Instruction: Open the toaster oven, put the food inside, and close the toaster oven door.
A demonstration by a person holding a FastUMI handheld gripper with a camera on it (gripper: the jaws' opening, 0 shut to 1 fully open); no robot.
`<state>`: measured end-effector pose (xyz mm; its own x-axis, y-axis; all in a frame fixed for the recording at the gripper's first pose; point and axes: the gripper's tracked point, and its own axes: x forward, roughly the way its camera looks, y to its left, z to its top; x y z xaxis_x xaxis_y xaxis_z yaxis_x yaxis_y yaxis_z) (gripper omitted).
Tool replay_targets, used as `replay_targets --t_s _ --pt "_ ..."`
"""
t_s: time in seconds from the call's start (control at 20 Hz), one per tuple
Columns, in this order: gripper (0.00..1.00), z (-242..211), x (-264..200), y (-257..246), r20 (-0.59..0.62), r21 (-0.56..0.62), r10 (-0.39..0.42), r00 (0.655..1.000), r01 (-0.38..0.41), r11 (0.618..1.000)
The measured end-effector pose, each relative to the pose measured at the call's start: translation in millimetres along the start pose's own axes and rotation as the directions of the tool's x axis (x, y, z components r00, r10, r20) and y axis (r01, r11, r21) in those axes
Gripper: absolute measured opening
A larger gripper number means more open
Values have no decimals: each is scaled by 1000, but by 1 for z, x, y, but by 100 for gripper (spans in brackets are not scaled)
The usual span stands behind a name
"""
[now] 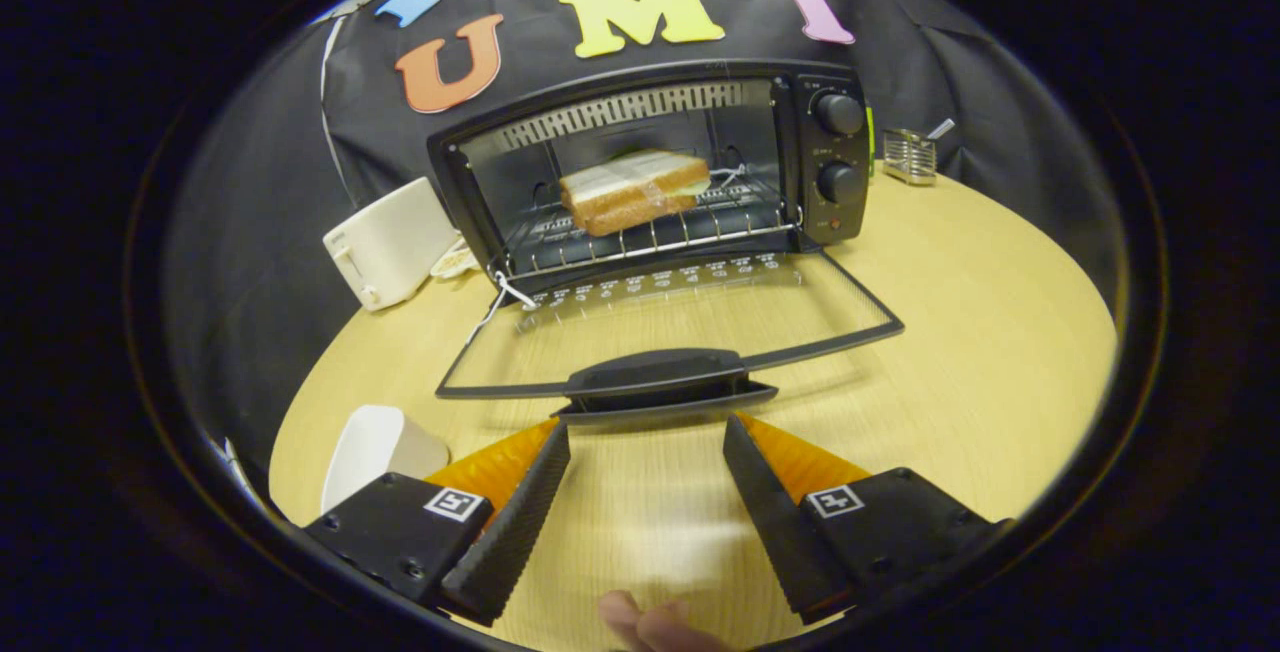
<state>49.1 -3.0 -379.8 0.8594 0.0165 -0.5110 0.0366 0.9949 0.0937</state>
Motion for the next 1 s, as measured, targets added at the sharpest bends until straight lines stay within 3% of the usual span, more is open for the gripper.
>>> replay_targets --t_s 0.15,0.75,0.9,1.0 --pt "100 0 -1 0 30 -47 -38 999 40 998" --pt "100 3 1 -1 45 -20 -41 998 42 999" --pt "100 21 -7 -2 160 -32 -63 985 69 997" --pt "100 36 -18 3 286 -140 -62 956 106 985"
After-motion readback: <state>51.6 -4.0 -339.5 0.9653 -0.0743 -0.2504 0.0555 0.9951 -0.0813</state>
